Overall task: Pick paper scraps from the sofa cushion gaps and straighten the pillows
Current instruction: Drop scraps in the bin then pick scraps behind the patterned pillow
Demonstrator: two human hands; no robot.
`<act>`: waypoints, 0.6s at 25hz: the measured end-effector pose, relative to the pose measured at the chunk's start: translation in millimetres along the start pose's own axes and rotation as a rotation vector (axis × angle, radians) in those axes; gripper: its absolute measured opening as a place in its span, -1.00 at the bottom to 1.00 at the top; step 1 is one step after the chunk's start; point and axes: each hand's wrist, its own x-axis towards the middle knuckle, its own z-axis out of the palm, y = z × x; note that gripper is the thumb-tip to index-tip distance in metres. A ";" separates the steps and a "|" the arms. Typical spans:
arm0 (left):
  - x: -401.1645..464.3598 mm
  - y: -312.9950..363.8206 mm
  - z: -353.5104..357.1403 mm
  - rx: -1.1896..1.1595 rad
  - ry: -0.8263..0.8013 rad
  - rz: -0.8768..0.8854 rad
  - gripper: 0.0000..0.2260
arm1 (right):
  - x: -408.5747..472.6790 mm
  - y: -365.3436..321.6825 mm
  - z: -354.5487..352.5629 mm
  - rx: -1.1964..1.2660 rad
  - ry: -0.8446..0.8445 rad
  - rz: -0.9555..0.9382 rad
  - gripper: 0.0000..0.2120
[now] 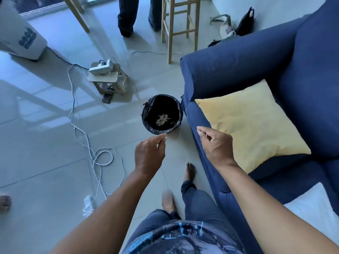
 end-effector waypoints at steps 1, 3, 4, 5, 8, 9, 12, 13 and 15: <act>11.0 -1.9 -0.7 0.003 0.012 -0.007 -0.88 | 12.9 -1.1 7.3 -0.001 -0.017 -0.003 -0.84; 35.3 -10.1 1.5 0.008 0.038 -0.032 -0.87 | 40.2 -1.5 25.4 0.006 -0.067 -0.007 -0.87; 45.3 -12.5 3.3 0.004 0.049 -0.043 -0.87 | 50.8 -1.7 32.8 0.000 -0.090 -0.013 -0.87; 57.5 -16.9 8.5 0.005 0.056 -0.055 -0.87 | 63.9 -1.0 42.7 -0.011 -0.110 -0.021 -0.87; 97.4 -37.0 34.0 -0.020 0.044 -0.080 -0.86 | 103.7 4.2 79.1 -0.008 -0.123 -0.044 -0.85; 108.2 -44.5 42.8 -0.032 0.029 -0.089 -0.85 | 114.5 6.1 91.6 -0.010 -0.116 -0.053 -0.84; 150.7 -76.8 76.5 -0.060 -0.020 -0.111 -0.83 | 147.5 21.1 144.3 -0.031 -0.074 -0.048 -0.82; 165.0 -90.7 88.2 -0.057 -0.016 -0.114 -0.84 | 157.7 27.0 165.1 -0.037 -0.071 -0.033 -0.82; 193.0 -114.6 109.2 -0.040 -0.014 -0.107 -0.85 | 179.4 39.3 204.0 -0.052 -0.073 0.000 -0.81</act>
